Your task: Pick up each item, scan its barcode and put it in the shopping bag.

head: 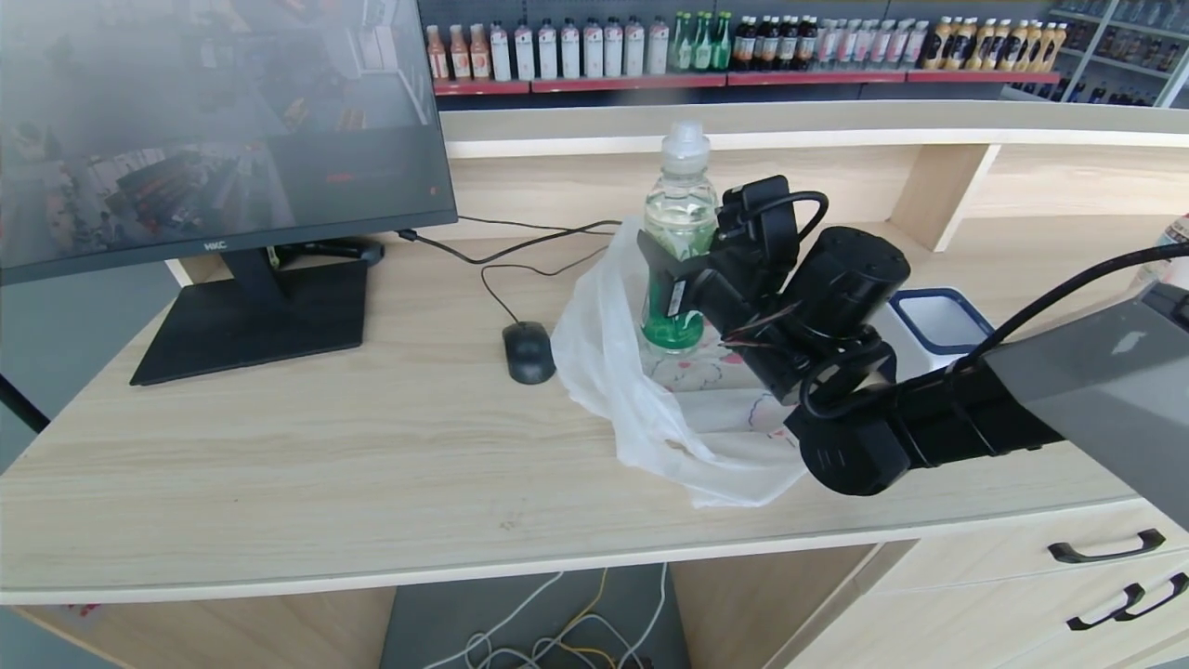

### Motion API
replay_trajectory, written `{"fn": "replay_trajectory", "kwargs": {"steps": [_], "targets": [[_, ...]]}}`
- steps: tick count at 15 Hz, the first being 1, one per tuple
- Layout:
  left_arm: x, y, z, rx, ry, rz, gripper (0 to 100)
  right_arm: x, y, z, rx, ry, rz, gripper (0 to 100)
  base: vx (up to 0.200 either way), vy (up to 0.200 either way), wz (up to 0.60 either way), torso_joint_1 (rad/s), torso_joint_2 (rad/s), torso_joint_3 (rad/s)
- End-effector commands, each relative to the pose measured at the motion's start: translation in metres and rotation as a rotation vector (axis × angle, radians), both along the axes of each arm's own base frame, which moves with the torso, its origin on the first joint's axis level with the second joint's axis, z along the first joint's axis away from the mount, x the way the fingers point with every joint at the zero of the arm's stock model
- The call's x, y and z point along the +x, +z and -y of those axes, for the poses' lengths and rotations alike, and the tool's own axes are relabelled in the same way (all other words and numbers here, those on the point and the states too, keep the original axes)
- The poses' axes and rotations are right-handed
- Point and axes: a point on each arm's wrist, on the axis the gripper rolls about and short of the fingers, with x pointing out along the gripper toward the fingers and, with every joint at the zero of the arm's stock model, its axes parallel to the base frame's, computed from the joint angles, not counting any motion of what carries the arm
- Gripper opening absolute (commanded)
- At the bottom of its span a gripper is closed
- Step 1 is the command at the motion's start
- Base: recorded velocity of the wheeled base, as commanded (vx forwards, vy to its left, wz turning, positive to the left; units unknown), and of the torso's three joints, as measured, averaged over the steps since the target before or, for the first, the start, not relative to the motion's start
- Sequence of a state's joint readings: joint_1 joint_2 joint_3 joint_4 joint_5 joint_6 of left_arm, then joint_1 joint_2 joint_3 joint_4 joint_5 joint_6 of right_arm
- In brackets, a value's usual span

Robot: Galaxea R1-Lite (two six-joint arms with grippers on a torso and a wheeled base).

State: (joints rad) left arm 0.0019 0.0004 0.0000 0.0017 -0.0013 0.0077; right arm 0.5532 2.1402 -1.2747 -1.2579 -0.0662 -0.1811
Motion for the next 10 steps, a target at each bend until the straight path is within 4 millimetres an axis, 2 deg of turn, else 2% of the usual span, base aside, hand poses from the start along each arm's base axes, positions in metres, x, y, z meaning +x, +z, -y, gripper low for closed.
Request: {"fn": "replay_trajectory", "kwargs": {"steps": [1, 10], "targets": [[0.0000, 0.0000, 0.0000, 0.000, 0.001, 0.001, 100, 0.0021, -0.0080, -0.0039, -0.009, 0.007, -0.019, 0, 0.000, 0.000, 0.00, 0.000, 0.00, 0.000], [0.0000, 0.0000, 0.0000, 0.000, 0.001, 0.001, 100, 0.0029, -0.0125, -0.0044, -0.001, 0.012, -0.034, 0, 0.000, 0.000, 0.00, 0.000, 0.00, 0.000]]}}
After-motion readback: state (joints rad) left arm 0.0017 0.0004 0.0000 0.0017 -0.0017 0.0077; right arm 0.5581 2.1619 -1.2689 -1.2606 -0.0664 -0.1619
